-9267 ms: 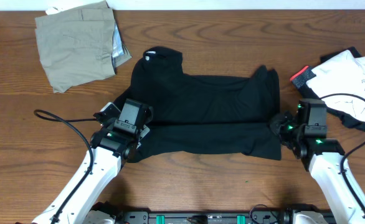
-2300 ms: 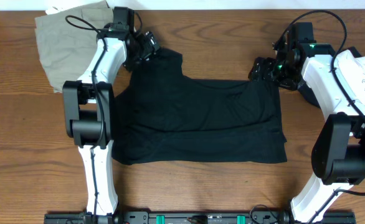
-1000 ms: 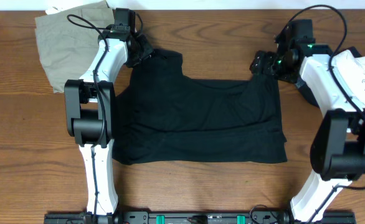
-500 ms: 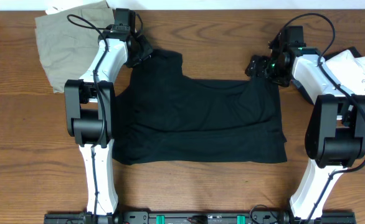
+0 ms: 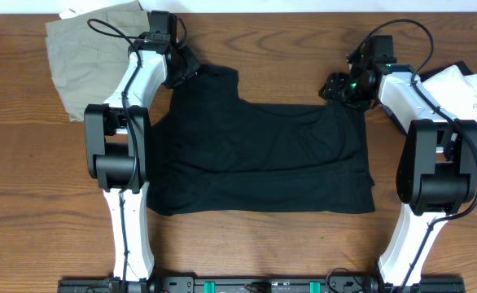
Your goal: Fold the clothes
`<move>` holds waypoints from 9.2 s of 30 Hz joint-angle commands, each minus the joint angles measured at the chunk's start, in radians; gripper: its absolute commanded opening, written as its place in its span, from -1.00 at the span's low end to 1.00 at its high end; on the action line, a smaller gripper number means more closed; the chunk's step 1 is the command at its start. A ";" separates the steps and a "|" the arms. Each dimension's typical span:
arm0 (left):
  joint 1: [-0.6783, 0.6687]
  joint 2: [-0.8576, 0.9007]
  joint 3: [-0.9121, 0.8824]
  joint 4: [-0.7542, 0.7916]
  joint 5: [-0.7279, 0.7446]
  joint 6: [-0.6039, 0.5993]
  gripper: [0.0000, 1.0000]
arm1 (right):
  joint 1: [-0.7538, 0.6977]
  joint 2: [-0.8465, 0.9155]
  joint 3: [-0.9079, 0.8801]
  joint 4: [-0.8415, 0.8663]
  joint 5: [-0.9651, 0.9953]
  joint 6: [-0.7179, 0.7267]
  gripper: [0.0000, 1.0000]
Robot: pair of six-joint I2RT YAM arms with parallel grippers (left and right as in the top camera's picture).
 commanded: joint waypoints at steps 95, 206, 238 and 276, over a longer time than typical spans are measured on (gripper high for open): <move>0.064 -0.407 0.001 -0.643 0.006 0.192 -0.88 | -0.068 -0.198 0.005 -0.492 0.235 -0.065 -0.98; -0.032 -0.550 -0.201 -0.813 0.059 0.381 -0.88 | 0.064 -0.351 -0.064 -0.573 -0.089 -0.261 0.71; -0.358 -0.299 -0.372 -0.501 0.124 0.214 -0.88 | 0.311 -0.348 -0.431 -0.129 -0.061 -0.011 -0.97; -0.007 -0.299 -0.529 -0.497 0.074 0.246 -0.88 | 0.130 -0.348 -0.501 -0.217 0.138 0.010 -0.84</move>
